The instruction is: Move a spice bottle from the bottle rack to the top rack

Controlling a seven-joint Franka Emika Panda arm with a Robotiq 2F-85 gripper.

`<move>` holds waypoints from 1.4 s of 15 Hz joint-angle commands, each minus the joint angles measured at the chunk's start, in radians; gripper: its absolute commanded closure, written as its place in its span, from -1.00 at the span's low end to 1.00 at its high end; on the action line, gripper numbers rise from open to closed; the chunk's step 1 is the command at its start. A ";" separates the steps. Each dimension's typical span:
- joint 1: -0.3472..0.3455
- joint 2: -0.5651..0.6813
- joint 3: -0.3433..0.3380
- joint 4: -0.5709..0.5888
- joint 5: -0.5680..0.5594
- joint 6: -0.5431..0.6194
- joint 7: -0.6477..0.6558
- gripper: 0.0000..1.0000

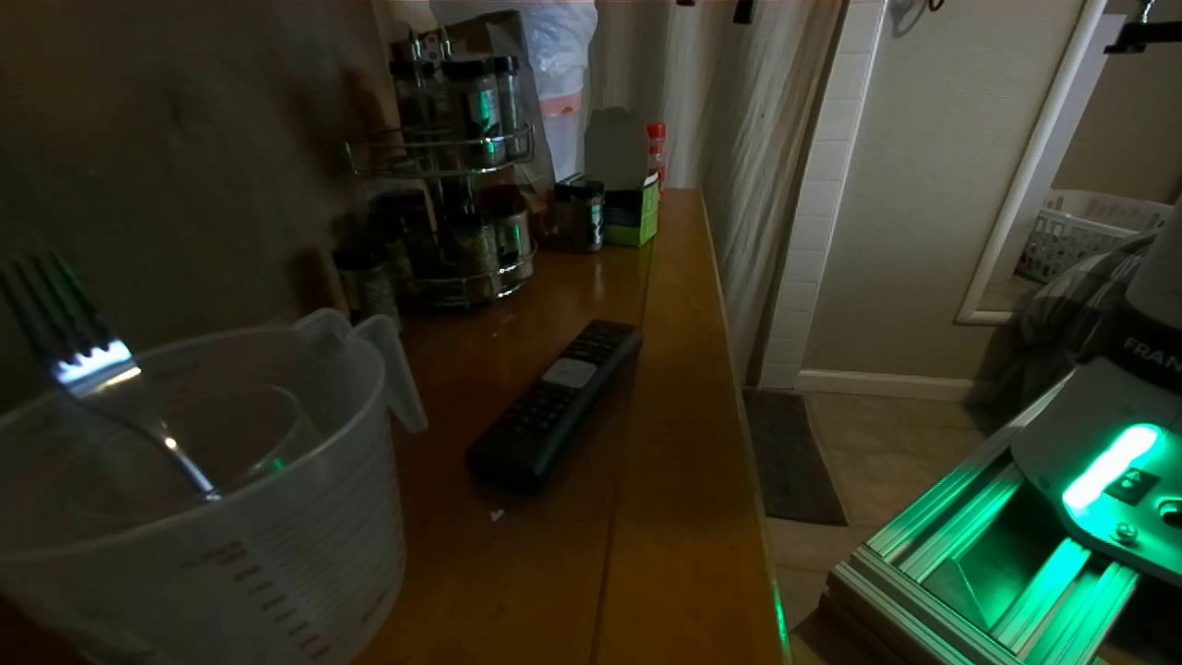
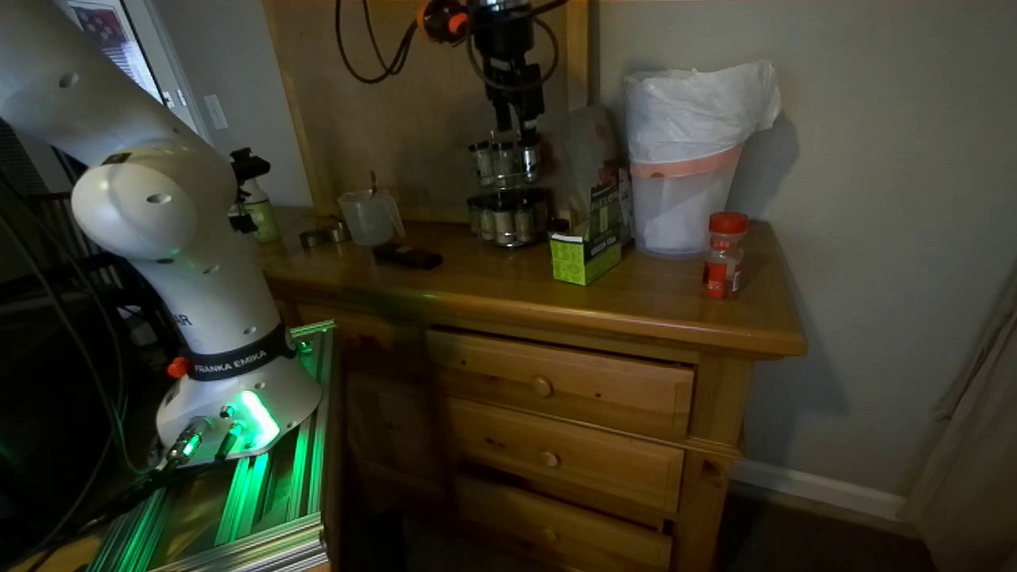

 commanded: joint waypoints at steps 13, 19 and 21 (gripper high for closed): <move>0.211 0.032 0.277 -0.167 0.191 0.339 0.170 -1.00; 0.169 0.039 0.310 -0.196 0.037 0.334 0.227 -1.00; 0.186 0.038 0.280 -0.230 0.029 0.368 0.144 -1.00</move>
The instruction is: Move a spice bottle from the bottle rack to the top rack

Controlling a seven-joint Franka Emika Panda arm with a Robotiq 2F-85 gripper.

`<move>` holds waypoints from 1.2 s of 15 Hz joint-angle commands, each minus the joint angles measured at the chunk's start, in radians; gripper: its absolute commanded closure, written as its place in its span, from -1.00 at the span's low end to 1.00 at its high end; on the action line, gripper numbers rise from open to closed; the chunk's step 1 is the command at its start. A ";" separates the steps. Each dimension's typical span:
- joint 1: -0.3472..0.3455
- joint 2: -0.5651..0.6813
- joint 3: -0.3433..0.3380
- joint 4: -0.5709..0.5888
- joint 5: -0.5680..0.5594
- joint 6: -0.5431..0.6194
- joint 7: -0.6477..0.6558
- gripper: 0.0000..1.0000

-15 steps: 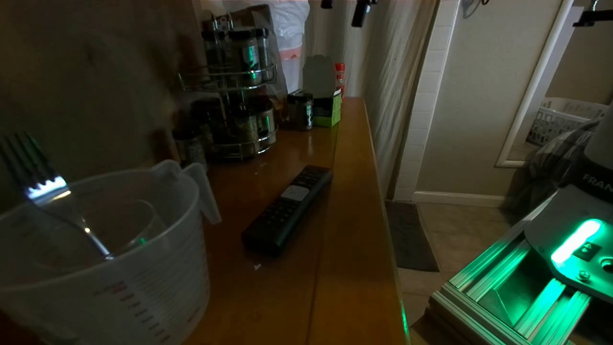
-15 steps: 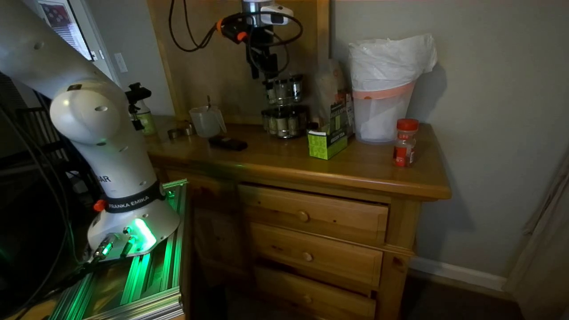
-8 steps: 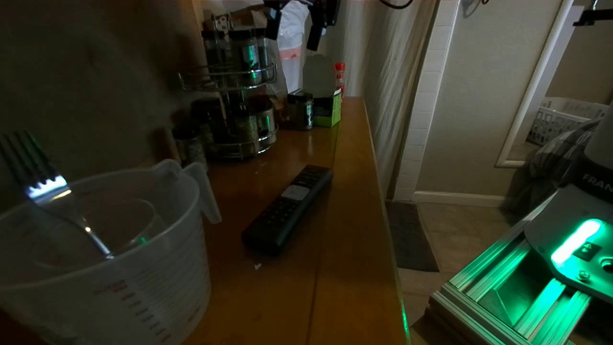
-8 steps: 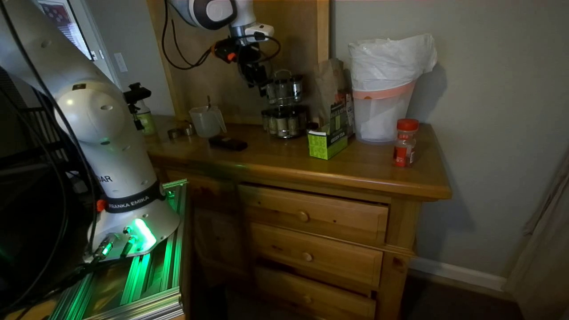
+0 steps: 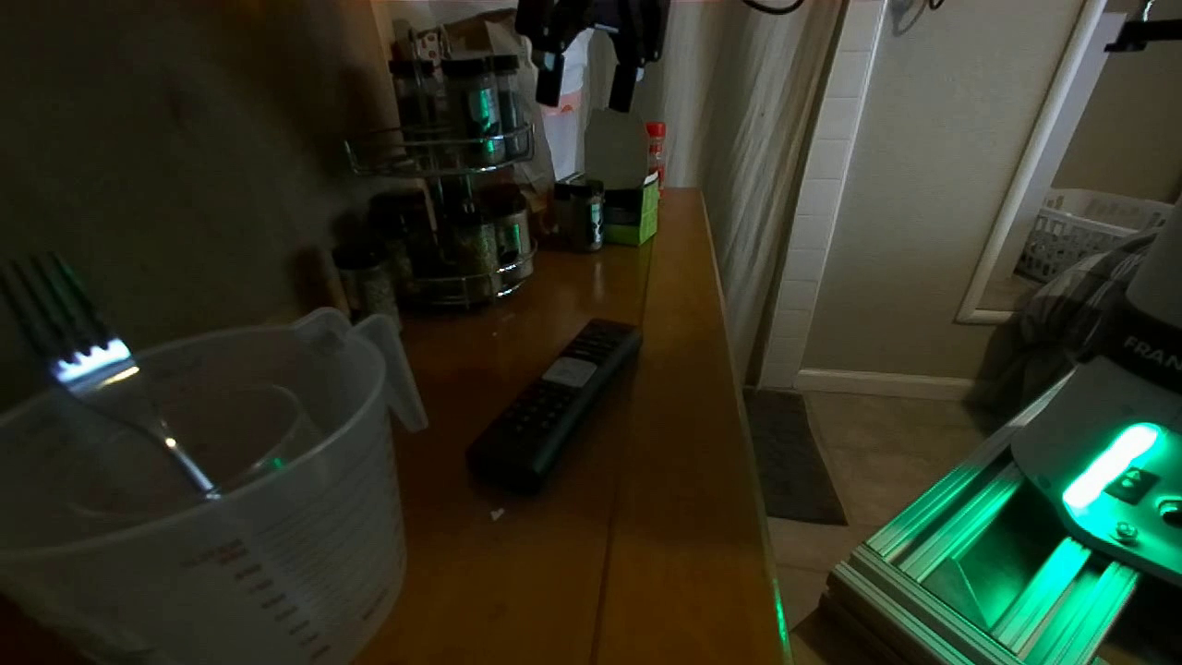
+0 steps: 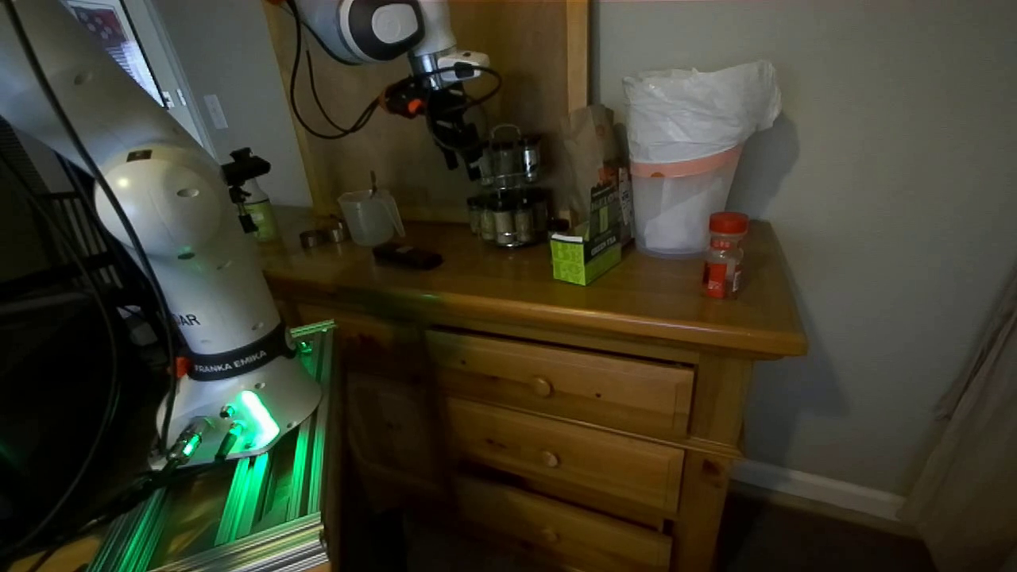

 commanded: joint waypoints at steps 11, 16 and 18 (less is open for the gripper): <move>0.018 0.109 -0.125 -0.109 0.010 0.446 -0.112 -1.00; 0.074 0.168 -0.150 -0.091 0.066 0.487 -0.148 -1.00; 0.089 0.179 -0.155 -0.087 0.089 0.502 -0.163 -1.00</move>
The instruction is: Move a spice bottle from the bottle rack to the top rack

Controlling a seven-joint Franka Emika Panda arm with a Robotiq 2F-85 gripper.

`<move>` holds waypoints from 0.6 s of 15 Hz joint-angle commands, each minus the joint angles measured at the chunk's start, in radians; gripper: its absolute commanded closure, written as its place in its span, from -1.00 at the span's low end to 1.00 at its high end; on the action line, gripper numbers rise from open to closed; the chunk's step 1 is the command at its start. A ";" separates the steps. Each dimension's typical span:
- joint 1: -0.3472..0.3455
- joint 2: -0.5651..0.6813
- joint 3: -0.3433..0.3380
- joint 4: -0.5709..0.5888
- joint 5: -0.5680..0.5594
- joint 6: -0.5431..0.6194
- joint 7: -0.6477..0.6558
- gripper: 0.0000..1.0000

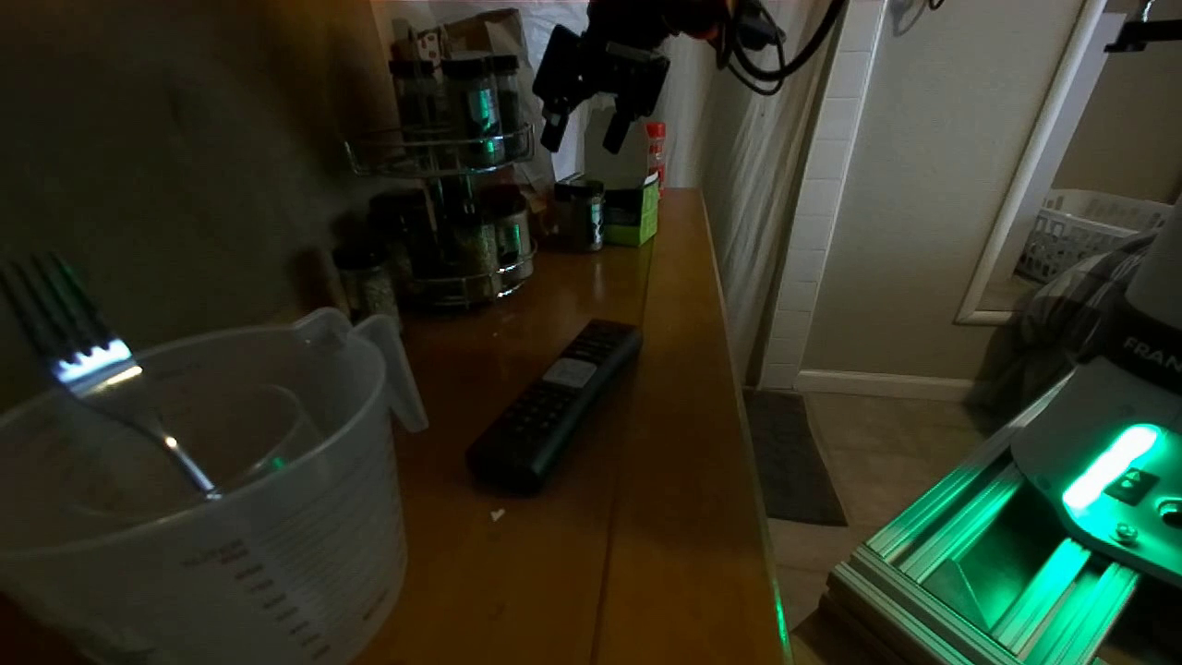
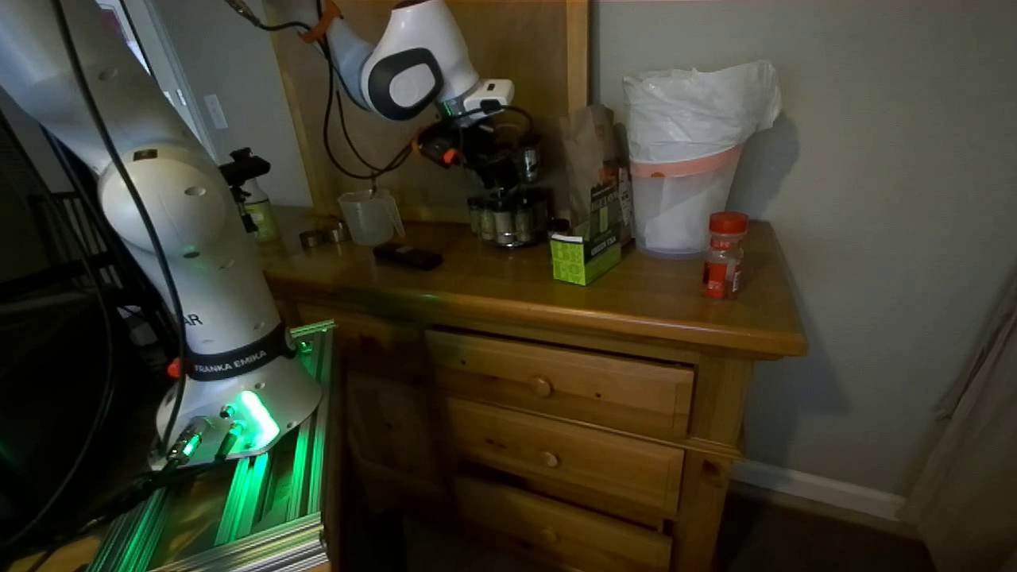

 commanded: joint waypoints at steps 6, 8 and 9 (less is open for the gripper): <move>0.007 0.081 -0.010 0.039 0.020 0.093 -0.016 -1.00; -0.010 0.102 -0.001 0.046 0.000 0.117 -0.001 -1.00; -0.013 0.111 0.000 0.050 -0.003 0.129 0.002 -1.00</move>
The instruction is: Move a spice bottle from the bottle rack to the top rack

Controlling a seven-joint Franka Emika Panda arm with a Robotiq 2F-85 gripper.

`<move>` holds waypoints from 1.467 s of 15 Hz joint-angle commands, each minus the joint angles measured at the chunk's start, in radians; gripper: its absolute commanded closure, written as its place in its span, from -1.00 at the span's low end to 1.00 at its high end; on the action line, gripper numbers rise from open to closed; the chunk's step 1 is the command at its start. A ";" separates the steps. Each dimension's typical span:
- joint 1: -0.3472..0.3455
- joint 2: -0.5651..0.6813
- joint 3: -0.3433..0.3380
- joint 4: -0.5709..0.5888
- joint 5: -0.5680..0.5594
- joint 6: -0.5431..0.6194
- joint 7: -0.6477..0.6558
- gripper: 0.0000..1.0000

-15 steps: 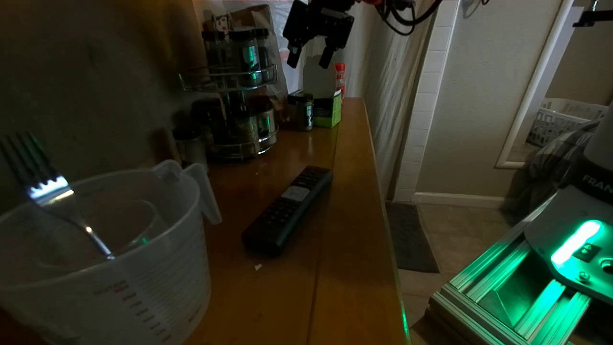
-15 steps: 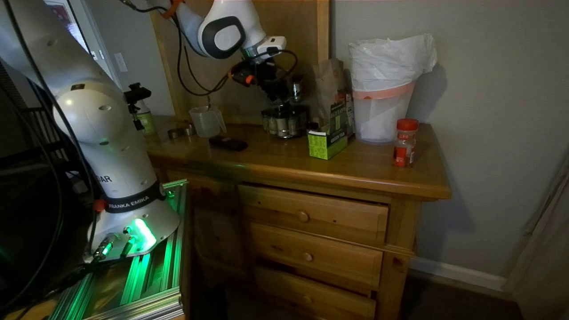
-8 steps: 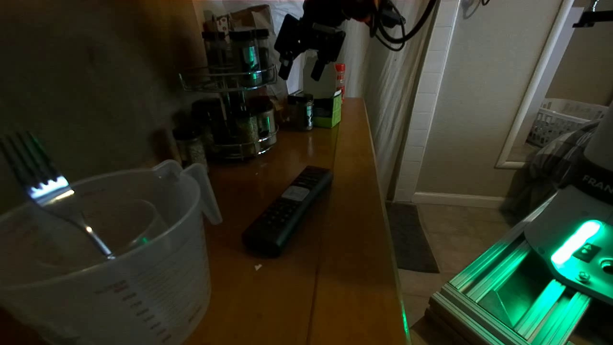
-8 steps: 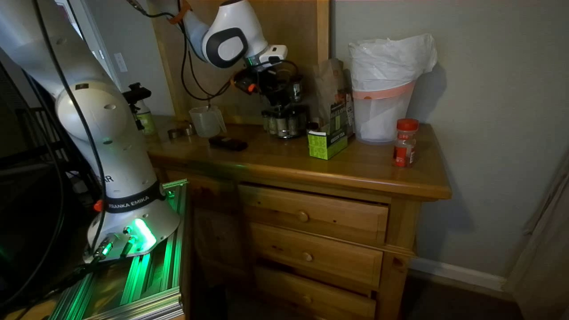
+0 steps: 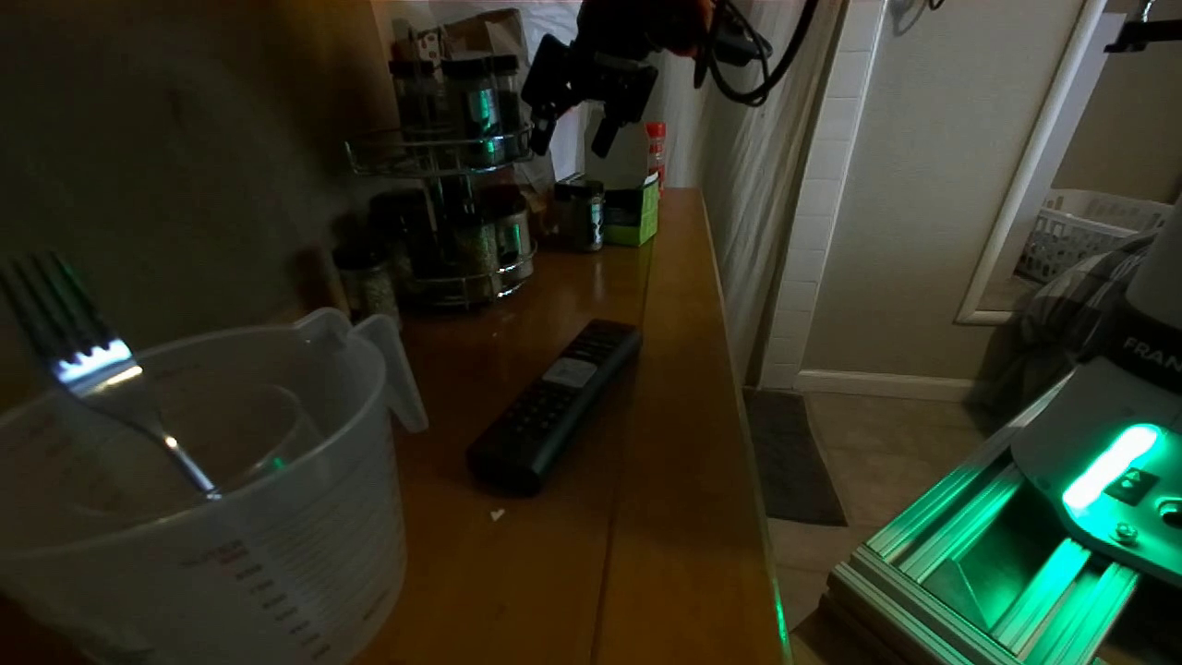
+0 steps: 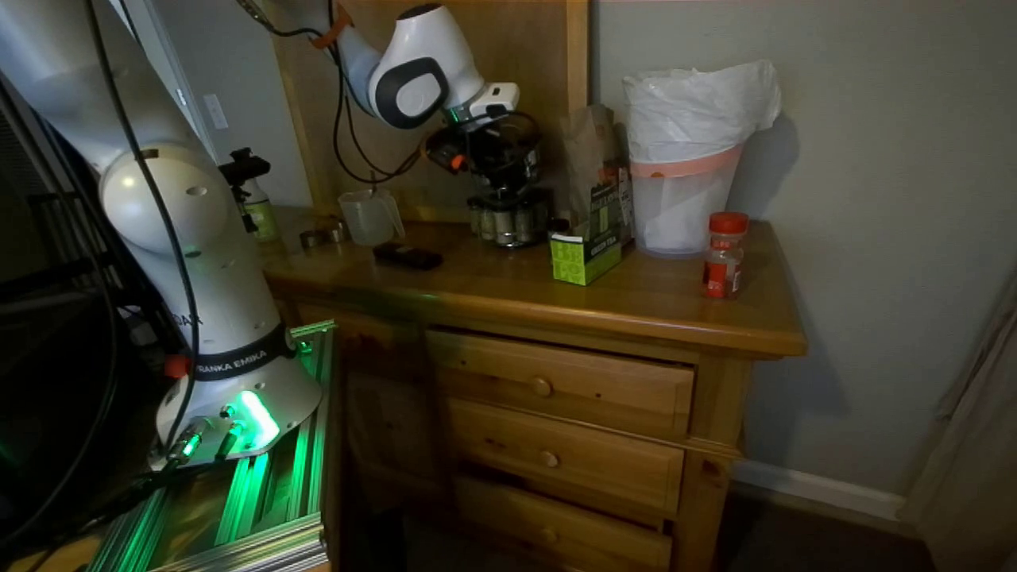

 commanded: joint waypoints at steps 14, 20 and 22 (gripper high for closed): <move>-0.076 0.106 0.019 0.069 -0.046 0.202 0.135 -1.00; -0.128 -0.059 0.052 0.018 -0.094 -0.086 0.256 -1.00; -0.227 -0.155 0.114 -0.008 -0.253 -0.245 0.434 -1.00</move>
